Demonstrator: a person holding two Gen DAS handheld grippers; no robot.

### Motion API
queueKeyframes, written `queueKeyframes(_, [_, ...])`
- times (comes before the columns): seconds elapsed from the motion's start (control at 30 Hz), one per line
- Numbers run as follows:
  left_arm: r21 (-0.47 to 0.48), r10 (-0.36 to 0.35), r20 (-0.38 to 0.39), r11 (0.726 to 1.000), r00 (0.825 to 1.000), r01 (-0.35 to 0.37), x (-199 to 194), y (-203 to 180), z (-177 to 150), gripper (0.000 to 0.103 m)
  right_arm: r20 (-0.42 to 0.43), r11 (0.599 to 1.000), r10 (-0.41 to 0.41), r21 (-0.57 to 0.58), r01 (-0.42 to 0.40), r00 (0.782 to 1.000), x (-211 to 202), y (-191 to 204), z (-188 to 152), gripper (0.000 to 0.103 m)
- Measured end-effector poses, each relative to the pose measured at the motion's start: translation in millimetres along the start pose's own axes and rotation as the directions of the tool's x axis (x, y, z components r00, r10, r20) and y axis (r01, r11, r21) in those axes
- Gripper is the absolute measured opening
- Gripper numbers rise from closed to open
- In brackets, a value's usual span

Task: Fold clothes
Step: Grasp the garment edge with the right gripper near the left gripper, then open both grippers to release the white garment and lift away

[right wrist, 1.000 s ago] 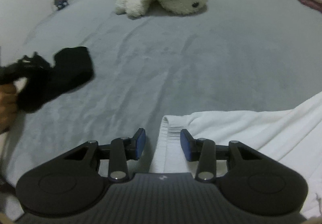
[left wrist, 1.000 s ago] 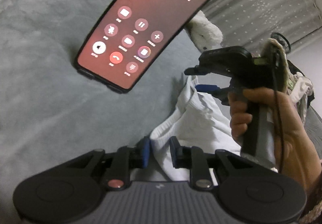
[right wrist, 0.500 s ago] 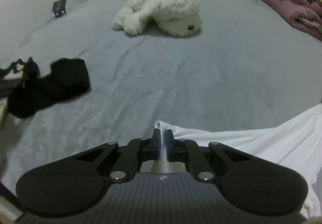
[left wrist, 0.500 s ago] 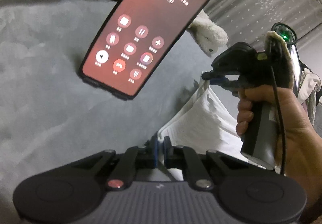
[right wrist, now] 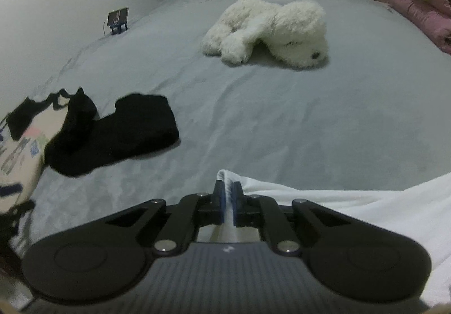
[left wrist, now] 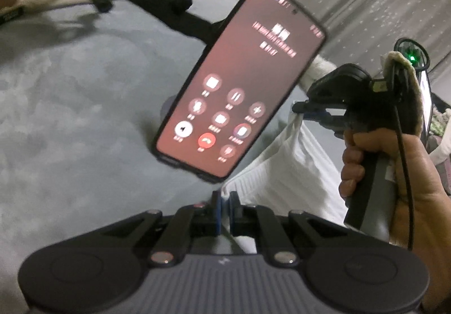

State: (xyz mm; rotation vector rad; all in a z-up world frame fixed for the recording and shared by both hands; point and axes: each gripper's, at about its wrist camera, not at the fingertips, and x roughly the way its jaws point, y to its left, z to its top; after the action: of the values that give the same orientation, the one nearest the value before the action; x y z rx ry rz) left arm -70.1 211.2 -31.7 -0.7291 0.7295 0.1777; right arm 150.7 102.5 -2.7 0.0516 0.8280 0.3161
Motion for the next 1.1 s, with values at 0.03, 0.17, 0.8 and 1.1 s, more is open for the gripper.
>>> queueKeyframes(0.03, [0.004, 0.007, -0.004, 1.0, 1.0, -0.007, 2.3, 0.0, 0.6, 0.005, -0.005, 1.0, 0.002, 0.005, -0.002, 1.0, 3.7, -1.2, -2.3, 0.007])
queueKeyframes(0.17, [0.021, 0.019, -0.007, 1.0, 1.0, -0.019, 1.6, -1.1, 0.0, 0.007, -0.005, 1.0, 0.025, 0.006, -0.025, 1.0, 12.6, -2.5, -9.2, 0.012])
queueKeyframes(0.8, [0.097, 0.028, 0.09, 0.995, 0.996, -0.036, -29.5, -35.5, -19.5, 0.048, 0.048, 0.996, -0.022, 0.088, 0.017, 0.999, -72.7, -74.3, -27.8, 0.049])
queueKeyframes(1.1, [0.198, -0.027, 0.048, 0.98, 0.998, 0.017, -23.2, -64.6, -36.3, 0.052, 0.07, 0.972, -0.148, 0.193, 0.132, 0.987, -140.1, -166.8, -60.2, 0.05])
